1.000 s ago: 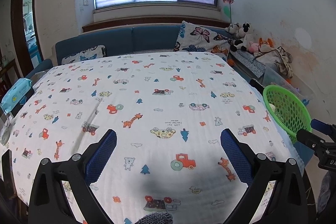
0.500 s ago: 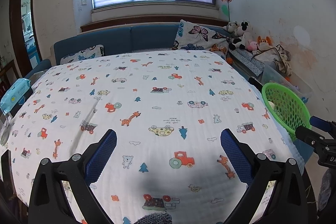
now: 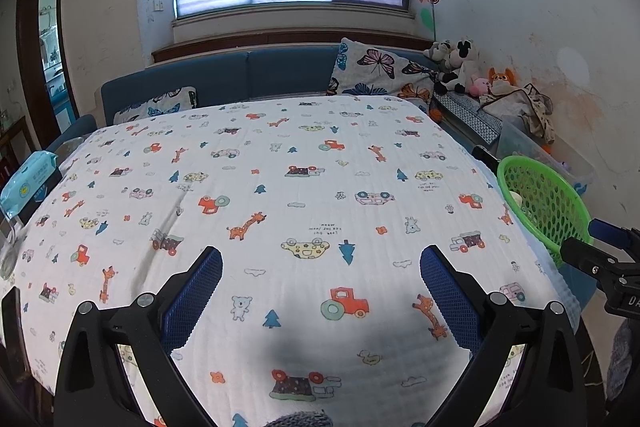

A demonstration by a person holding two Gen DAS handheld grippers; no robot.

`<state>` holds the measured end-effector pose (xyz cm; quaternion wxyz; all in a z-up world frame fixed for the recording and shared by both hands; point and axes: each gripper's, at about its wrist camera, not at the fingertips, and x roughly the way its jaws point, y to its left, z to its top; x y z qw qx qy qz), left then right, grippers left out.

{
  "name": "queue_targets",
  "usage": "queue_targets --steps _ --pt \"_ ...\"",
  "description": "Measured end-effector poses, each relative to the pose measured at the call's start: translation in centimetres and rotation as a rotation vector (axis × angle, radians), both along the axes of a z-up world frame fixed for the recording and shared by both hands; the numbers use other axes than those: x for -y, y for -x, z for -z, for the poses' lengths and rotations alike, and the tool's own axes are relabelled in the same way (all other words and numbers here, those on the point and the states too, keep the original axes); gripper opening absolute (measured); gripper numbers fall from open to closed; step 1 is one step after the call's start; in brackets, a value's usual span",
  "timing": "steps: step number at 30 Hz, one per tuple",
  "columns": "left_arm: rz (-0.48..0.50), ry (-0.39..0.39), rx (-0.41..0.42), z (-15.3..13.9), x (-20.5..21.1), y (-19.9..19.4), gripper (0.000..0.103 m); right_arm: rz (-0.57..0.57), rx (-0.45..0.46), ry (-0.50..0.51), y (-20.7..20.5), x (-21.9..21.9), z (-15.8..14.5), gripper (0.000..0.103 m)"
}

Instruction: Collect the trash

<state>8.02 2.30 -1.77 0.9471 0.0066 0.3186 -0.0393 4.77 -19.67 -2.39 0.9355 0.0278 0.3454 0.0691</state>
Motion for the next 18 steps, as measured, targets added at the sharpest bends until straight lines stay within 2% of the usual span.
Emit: queue_targets --steps 18 --pt "0.004 -0.010 0.019 -0.15 -0.19 0.03 0.096 0.008 0.003 -0.005 -0.06 0.08 -0.24 0.096"
